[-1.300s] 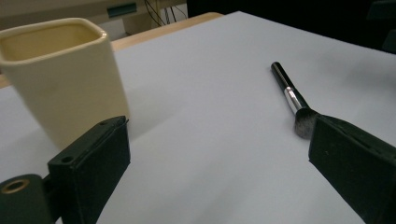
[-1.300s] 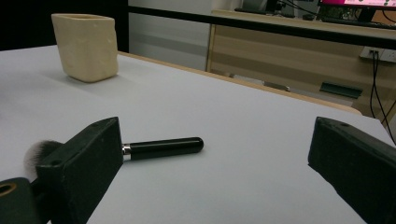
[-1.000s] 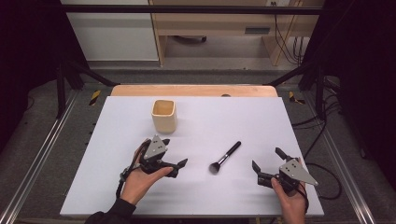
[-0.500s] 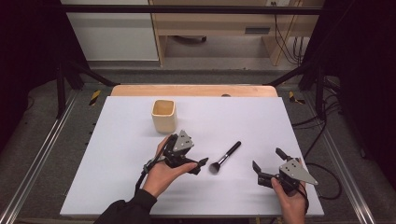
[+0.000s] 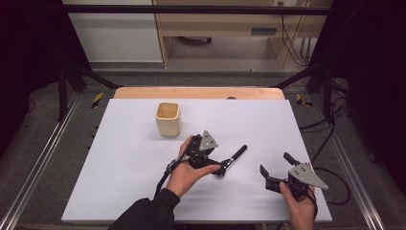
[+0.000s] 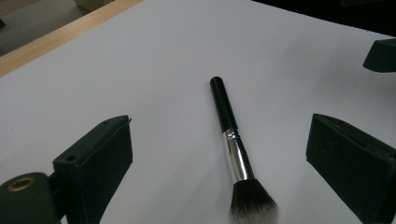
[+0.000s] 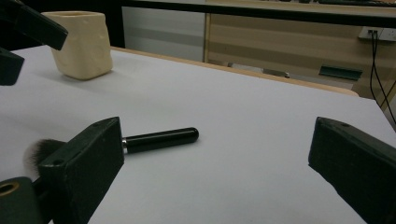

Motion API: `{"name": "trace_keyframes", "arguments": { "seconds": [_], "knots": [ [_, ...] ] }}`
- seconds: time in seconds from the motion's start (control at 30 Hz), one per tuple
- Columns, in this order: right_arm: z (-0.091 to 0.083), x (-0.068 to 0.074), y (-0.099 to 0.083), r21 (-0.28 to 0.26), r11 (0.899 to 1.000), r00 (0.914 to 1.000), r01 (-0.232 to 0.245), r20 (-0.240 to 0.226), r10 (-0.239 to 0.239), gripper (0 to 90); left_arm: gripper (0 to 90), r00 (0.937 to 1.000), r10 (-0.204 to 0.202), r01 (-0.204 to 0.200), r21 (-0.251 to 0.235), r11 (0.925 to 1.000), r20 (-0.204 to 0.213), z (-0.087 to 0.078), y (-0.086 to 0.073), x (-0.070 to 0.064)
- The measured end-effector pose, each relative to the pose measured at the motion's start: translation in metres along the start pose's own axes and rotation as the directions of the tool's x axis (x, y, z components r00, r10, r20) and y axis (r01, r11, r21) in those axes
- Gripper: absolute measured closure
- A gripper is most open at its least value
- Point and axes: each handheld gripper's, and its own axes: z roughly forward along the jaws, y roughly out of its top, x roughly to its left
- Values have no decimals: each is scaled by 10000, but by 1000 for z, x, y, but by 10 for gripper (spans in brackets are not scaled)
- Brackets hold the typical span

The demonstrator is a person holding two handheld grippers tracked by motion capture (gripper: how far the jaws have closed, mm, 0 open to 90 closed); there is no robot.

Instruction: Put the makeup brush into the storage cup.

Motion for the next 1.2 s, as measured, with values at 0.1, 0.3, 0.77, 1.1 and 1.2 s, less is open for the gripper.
{"name": "trace_keyframes", "arguments": {
  "seconds": [0.1,0.3,0.77,1.1,1.2],
  "knots": [
    [0,0,0,2,10000,10000,10,35,-10,36,72,10000,36,-35,263,9996,-35,8,3,-4],
    [1,0,0,50,10000,10000,34,76,-35,35,93,9999,-83,80,467,9989,59,25,9,-12],
    [0,0,0,-17,10000,9999,13,148,-13,31,137,10000,-27,26,974,9952,5,46,4,-17],
    [1,0,0,-29,10000,9999,-29,135,29,31,252,9994,-280,306,1325,9907,-210,56,-2,-20],
    [0,-1,0,31,10000,9999,-31,148,31,31,337,9992,-288,326,1479,9885,-276,58,-2,-21]
  ]
}}
